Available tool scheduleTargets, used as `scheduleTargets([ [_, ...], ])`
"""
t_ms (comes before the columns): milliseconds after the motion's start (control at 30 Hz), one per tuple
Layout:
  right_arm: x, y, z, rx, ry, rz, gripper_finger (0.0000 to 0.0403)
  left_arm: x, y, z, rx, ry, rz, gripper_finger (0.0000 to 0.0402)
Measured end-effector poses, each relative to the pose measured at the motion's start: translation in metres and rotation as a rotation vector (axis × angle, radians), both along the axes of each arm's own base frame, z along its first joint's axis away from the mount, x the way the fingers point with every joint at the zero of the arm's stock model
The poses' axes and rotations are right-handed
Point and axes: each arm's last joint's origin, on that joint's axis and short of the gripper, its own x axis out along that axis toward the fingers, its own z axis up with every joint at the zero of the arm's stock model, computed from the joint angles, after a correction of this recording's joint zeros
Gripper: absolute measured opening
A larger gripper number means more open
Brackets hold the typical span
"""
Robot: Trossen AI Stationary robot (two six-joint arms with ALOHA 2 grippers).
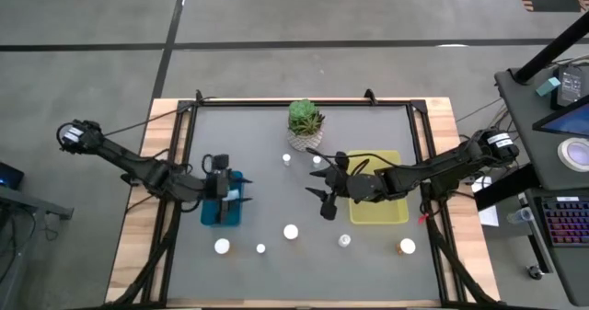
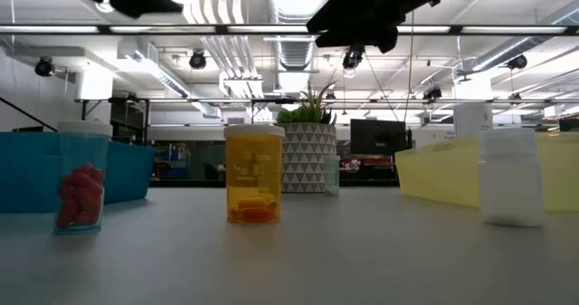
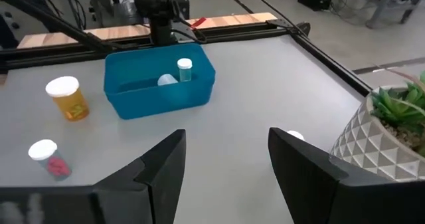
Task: Pick and place medicine bottles into bin by pill shape (circle, oval)
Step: Put the middle orange pill bottle into the right yellow bin
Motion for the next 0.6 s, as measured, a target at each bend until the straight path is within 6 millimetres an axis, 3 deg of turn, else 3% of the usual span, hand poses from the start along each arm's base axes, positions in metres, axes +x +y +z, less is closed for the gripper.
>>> scheduleTargets([
  [367, 0.002, -0.008, 0.000, 0.115, -0.026, -0.053, 0.0205, 0.010, 0.012, 0.007, 0.230, -0.094, 0.001, 0.0198],
  [600, 0.002, -0.002, -0.003, 0.307, 0.012, 0.115, 0.0205, 0.013, 0.023, 0.005, 0.237, -0.080, 0.056, 0.0198],
])
